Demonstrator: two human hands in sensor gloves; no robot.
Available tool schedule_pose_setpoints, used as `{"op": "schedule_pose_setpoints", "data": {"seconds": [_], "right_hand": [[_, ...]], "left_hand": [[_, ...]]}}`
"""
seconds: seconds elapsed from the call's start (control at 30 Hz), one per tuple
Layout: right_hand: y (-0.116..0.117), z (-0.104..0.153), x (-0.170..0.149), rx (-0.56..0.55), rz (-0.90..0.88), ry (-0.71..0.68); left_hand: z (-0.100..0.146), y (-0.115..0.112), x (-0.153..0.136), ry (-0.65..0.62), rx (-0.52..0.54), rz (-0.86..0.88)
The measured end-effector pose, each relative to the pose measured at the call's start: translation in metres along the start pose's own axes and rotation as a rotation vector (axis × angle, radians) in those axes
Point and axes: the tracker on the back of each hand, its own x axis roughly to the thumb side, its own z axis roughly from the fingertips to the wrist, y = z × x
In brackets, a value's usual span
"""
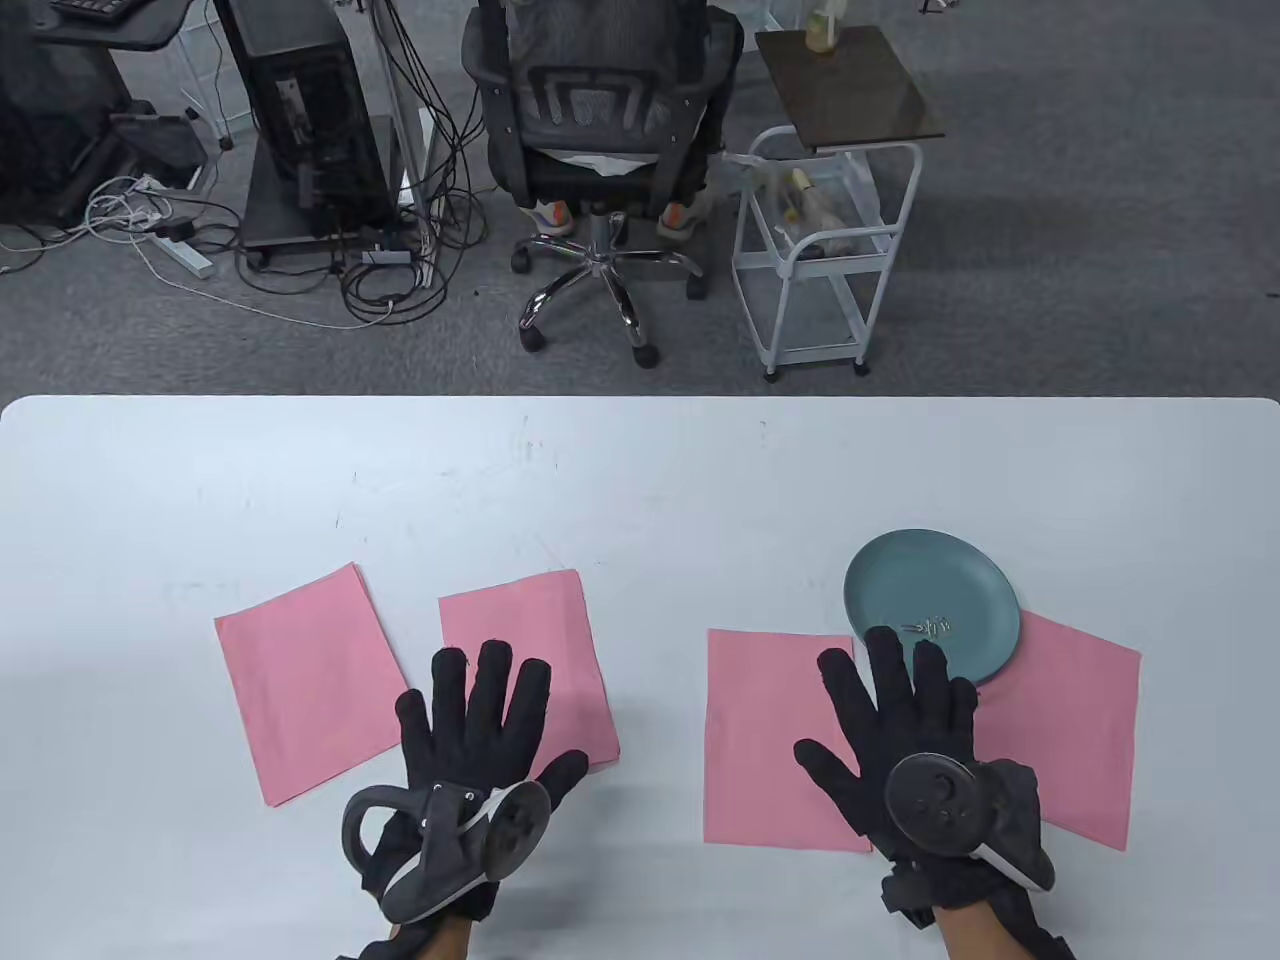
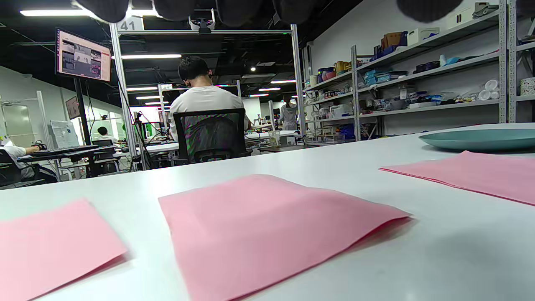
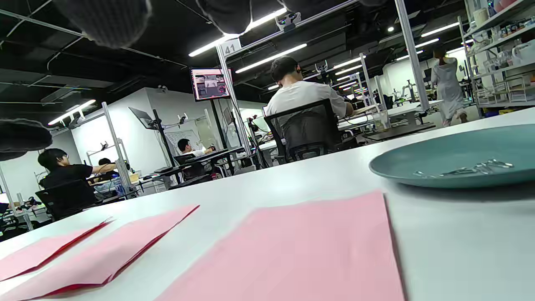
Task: Pinch and push to attach paper clips
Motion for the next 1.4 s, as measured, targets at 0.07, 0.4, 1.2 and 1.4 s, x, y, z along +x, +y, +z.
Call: {"op": "schedule_pose_setpoints", "data": {"seconds": [0.07, 0.4, 1.2, 1.4], "right_hand": [[0.0, 0.0, 0.001, -0.006, 0.006, -0.004], [-0.003, -0.001, 0.002, -0.063, 0.045, -0.024], [-0.003, 0.0, 0.006, -0.065, 0.058, -0.04], [-0.003, 0.0, 0.006, -0.067, 0.051, -0.04]], "left_hand": [[0.0, 0.0, 0.0, 0.002, 0.001, -0.009], [-0.001, 0.005, -0.006, 0.105, 0.02, 0.05], [-0.104, -0.03, -0.057, 0.62, -0.484, 0.125], [-0.123, -0.056, -0.047, 0.631, -0.565, 0.008]]}}
